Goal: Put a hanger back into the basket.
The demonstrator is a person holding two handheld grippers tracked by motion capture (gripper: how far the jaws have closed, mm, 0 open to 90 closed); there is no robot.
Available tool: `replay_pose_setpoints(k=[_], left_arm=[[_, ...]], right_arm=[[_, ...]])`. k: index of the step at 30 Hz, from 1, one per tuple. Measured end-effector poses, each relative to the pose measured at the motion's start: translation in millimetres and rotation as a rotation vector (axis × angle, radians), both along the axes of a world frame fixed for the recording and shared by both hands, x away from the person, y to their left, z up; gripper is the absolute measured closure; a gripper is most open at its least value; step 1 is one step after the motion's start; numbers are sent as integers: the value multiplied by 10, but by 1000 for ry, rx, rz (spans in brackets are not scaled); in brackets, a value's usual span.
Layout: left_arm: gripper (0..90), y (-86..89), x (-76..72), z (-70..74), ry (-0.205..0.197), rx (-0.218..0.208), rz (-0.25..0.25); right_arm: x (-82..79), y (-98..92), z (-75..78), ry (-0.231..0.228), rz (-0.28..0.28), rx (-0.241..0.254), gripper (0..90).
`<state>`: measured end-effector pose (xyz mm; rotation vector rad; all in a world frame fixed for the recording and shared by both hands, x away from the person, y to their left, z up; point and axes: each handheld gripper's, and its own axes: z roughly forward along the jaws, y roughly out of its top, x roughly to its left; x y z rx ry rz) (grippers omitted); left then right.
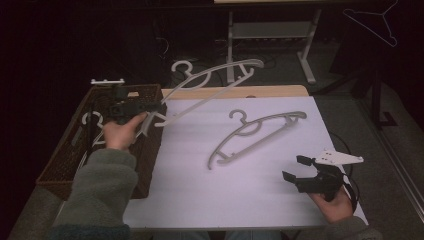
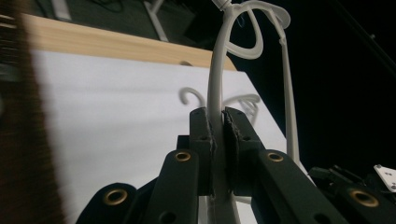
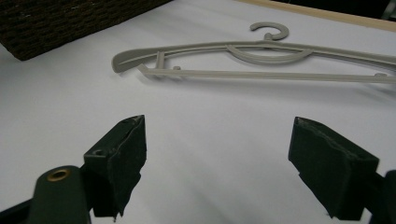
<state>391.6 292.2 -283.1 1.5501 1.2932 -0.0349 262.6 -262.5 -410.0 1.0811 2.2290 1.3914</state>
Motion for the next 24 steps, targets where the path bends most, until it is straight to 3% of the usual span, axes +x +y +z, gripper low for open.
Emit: replay_pose_setpoints(k=[1, 2, 3, 4, 5, 7, 8, 9, 11, 12, 14, 24], left_arm=[[826, 183, -58, 20, -3, -8, 22], [825, 183, -58, 20, -3, -8, 22], [825, 299, -94, 27, -4, -11, 37], [825, 491, -157, 32, -4, -7, 67], [825, 491, -157, 32, -4, -7, 67], [825, 767, -251, 19, -5, -12, 103], [825, 767, -251, 19, -5, -12, 103], [826, 987, -338, -1, -4, -16, 136], [825, 1062, -366, -10, -7, -16, 145], [825, 1273, -450, -48, -2, -20, 179], [825, 1441, -515, -94, 0, -29, 205], [825, 1962, -753, -282, 27, -27, 261]], right_arm=[[0, -1, -4, 3, -4, 0, 182], [5, -4, -7, 5, -4, -1, 180], [9, -3, -9, 6, -7, -2, 180], [9, -2, -9, 5, -9, -3, 180], [10, 0, -9, 5, -9, -5, 180], [12, 2, -10, 4, -9, -7, 180], [11, 3, -11, 5, -11, -8, 180], [8, 5, -11, 10, -12, -9, 180], [8, 4, -13, 11, -14, -10, 180], [12, 0, -17, 11, -15, -12, 181], [14, 1, -19, 11, -18, -13, 180], [22, 11, -31, 19, -26, -20, 180]])
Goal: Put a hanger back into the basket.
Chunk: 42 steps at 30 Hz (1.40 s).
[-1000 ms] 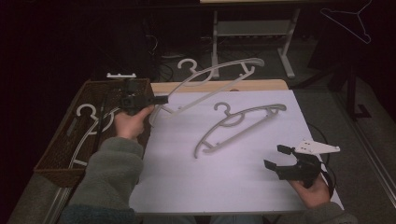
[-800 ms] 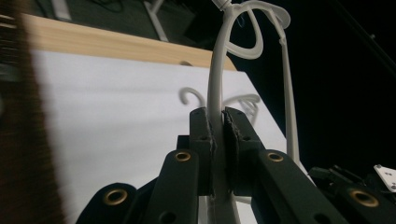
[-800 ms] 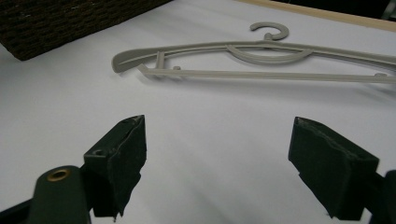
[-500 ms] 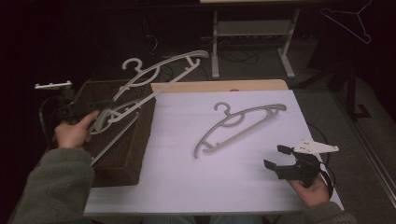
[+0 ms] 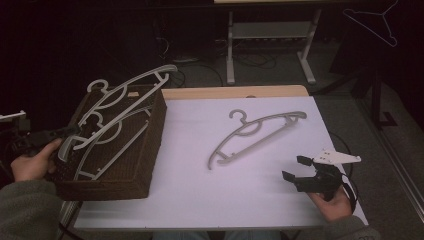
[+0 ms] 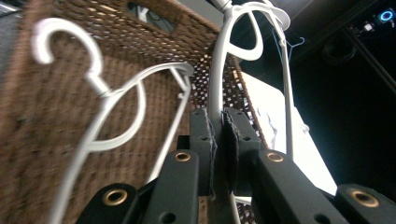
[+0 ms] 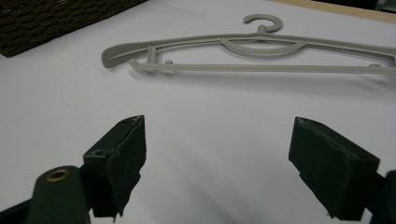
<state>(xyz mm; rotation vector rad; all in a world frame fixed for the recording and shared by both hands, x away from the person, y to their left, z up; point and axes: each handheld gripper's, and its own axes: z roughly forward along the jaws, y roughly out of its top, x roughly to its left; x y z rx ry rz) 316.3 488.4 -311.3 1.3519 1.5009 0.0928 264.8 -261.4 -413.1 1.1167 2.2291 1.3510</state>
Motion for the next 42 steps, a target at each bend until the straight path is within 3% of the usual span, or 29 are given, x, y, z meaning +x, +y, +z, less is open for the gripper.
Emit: replay_pose_setpoints(k=[8, 12, 14, 23, 27, 32, 35, 38, 39, 40, 42], left_arm=[[824, 225, -130, -77, 19, 11, 30], [824, 335, -189, -215, 59, 32, 57], [824, 357, -196, -247, 61, 17, 62], [824, 462, -240, -261, 69, 27, 81], [823, 477, -248, -320, 111, 81, 79], [822, 443, -217, -324, 113, 98, 81], [822, 391, -168, -327, 128, 144, 78], [821, 327, -127, -308, 144, 221, 53], [819, 327, -127, -308, 144, 221, 53], [817, 289, -107, -295, 157, 257, 40], [814, 273, -98, -295, 168, 276, 25]], right_arm=[[1, -4, -3, 1, -3, 1, 180], [6, -5, -7, 1, -4, 2, 180], [3, -2, -6, 3, -6, 1, 180], [3, -12, -11, 5, -9, 2, 180], [6, -5, -11, 3, -6, -1, 180], [3, 4, -9, 5, -7, -2, 180], [8, 3, -13, 7, -5, -3, 180], [6, 4, -11, 7, -5, -1, 180], [6, 3, -12, 7, -5, -1, 180], [6, 4, -12, 8, -4, -1, 180], [6, 5, -12, 8, -4, -1, 180]])
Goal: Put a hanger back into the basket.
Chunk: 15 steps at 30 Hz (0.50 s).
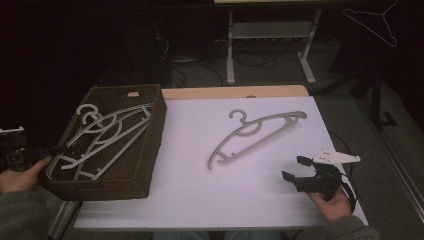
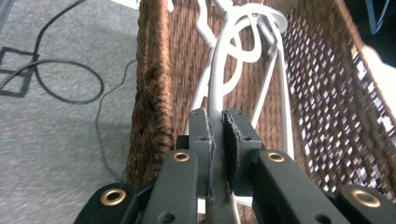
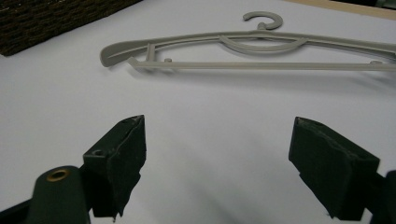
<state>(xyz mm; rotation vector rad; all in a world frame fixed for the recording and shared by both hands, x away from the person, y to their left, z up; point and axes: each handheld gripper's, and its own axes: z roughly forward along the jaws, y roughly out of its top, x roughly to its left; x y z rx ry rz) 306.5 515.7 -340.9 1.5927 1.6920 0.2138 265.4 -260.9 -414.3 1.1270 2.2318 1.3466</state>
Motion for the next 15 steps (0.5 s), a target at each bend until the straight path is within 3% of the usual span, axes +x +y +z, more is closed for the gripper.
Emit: replay_pose_setpoints(k=[2, 5, 9, 11, 12, 15], left_arm=[[755, -51, 31, 5, 16, 32, -4], [683, -54, 36, 18, 11, 24, -17], [653, -65, 12, 50, -16, 38, -20], [670, -64, 5, 53, -17, 42, -17], [758, -34, -11, 53, 2, 80, -28], [812, -13, -26, 45, 2, 74, -27]], right_arm=[[-3, 5, 2, 0, 0, 1, 180], [-5, 7, 2, 2, 1, 3, 180], [-3, 5, 0, 2, 2, 0, 180], [-3, 5, 0, 2, 2, 1, 180], [-1, 3, -1, 0, 2, 0, 180], [1, 8, -1, 3, 4, 0, 179]])
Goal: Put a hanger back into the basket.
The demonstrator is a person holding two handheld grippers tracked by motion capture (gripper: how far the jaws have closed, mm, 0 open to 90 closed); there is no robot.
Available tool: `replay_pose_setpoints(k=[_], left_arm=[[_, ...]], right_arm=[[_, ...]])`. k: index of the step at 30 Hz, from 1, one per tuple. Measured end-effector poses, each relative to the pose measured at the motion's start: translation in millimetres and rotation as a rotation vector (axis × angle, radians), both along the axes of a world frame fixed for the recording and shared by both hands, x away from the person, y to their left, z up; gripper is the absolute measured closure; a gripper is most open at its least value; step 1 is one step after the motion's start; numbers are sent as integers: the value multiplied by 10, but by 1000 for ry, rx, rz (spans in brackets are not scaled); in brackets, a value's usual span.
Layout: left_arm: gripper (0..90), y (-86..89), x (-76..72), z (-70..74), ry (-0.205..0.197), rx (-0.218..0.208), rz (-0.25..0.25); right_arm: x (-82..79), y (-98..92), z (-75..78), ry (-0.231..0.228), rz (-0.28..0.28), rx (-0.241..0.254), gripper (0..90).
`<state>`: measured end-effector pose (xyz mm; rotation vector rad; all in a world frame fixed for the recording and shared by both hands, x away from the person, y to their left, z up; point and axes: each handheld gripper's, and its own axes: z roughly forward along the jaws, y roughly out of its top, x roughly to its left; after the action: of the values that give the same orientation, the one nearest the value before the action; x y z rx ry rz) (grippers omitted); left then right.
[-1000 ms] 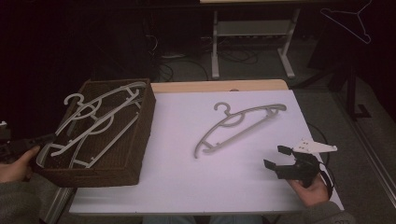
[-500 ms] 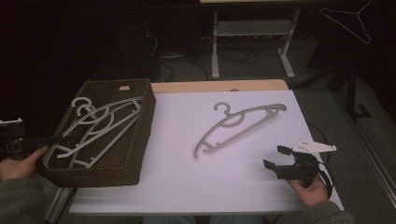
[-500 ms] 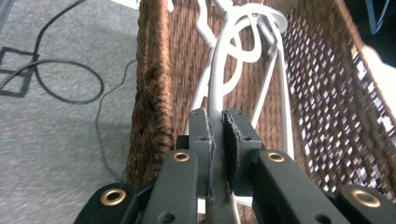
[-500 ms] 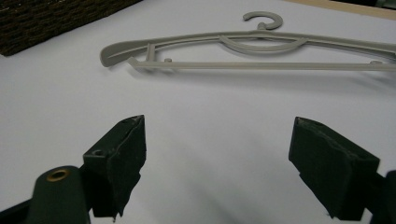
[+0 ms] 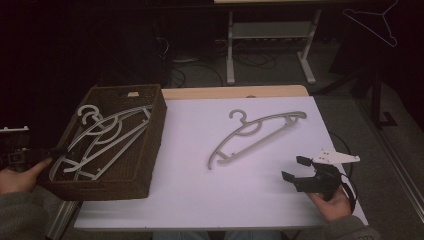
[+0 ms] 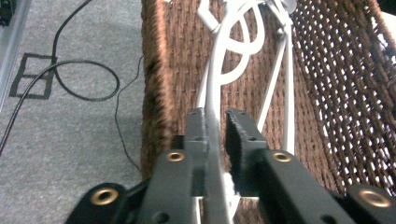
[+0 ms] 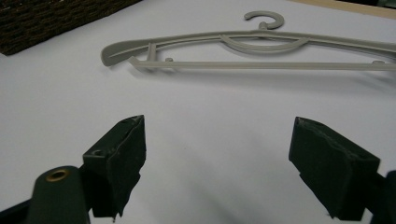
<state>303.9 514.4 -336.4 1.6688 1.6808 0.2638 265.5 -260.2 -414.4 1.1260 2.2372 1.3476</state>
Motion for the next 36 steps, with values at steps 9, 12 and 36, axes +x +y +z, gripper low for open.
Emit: replay_pose_setpoints(k=[9, 12, 36], left_arm=[[811, -96, 68, -64, 72, 94, -49], [767, -83, 52, -54, 54, 55, -37], [703, -666, 31, 232, -103, -93, -242]], right_arm=[[0, 12, 1, -1, 3, 0, 179], [3, 4, -1, -4, 3, 2, 178], [3, 5, 2, -3, 5, 2, 176]])
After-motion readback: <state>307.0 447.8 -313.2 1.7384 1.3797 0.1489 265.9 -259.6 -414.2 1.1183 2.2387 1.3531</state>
